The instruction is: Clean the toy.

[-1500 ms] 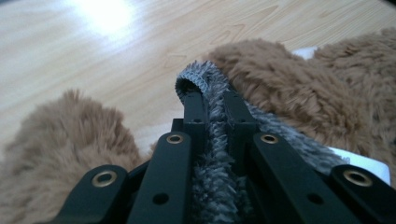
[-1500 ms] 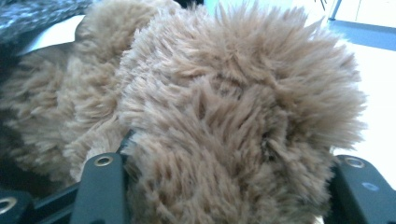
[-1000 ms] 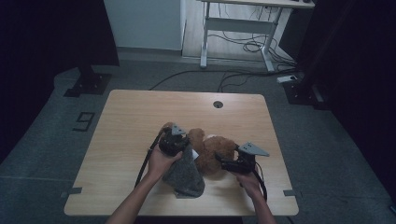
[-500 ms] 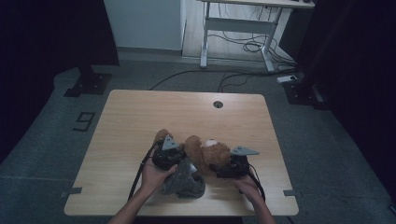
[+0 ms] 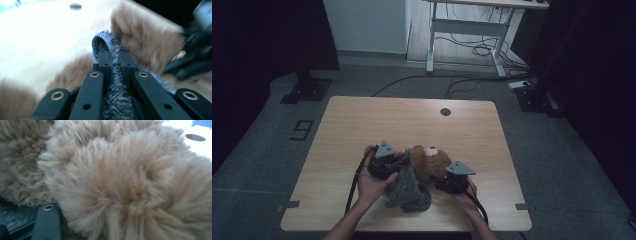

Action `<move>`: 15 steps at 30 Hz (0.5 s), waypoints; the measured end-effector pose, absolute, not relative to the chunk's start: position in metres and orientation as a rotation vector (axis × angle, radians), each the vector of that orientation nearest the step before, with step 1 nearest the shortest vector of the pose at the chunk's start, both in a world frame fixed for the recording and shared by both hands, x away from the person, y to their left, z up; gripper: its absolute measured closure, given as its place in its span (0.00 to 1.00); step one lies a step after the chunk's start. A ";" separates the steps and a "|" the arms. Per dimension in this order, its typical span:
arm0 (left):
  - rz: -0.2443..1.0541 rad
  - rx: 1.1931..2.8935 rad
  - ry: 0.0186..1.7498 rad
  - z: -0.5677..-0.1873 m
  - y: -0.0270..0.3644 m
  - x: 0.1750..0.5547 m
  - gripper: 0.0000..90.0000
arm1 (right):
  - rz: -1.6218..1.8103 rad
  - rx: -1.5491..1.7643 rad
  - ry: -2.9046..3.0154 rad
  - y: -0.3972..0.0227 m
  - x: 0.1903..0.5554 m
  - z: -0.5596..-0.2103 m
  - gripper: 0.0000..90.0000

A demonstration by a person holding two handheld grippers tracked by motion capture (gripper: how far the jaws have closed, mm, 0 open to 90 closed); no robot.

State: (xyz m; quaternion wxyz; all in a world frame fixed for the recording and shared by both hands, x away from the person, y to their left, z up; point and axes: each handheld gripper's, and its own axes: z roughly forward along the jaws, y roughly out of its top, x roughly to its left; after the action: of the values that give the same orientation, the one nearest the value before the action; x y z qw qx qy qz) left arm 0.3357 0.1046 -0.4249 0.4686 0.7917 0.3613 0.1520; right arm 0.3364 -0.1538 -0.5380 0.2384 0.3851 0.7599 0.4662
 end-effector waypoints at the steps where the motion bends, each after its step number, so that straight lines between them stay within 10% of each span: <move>1: 0.381 1.930 0.864 -0.415 0.099 0.336 0.92 | 1.273 1.051 2.078 -0.151 0.338 -0.538 0.37; 7: 0.348 1.956 0.756 -0.388 0.038 0.350 0.91 | 1.265 1.033 2.056 -0.143 0.341 -0.539 0.37; 15: 0.413 2.228 0.788 -0.451 -0.019 0.383 0.91 | 1.251 1.020 2.074 -0.146 0.336 -0.538 0.37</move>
State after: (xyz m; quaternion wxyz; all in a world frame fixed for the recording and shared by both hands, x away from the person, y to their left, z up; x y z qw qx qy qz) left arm 0.3832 -0.0194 -0.4509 0.3627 0.8655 0.3061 0.1604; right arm 0.3364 -0.1457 -0.5385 0.2541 0.3753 0.7633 0.4604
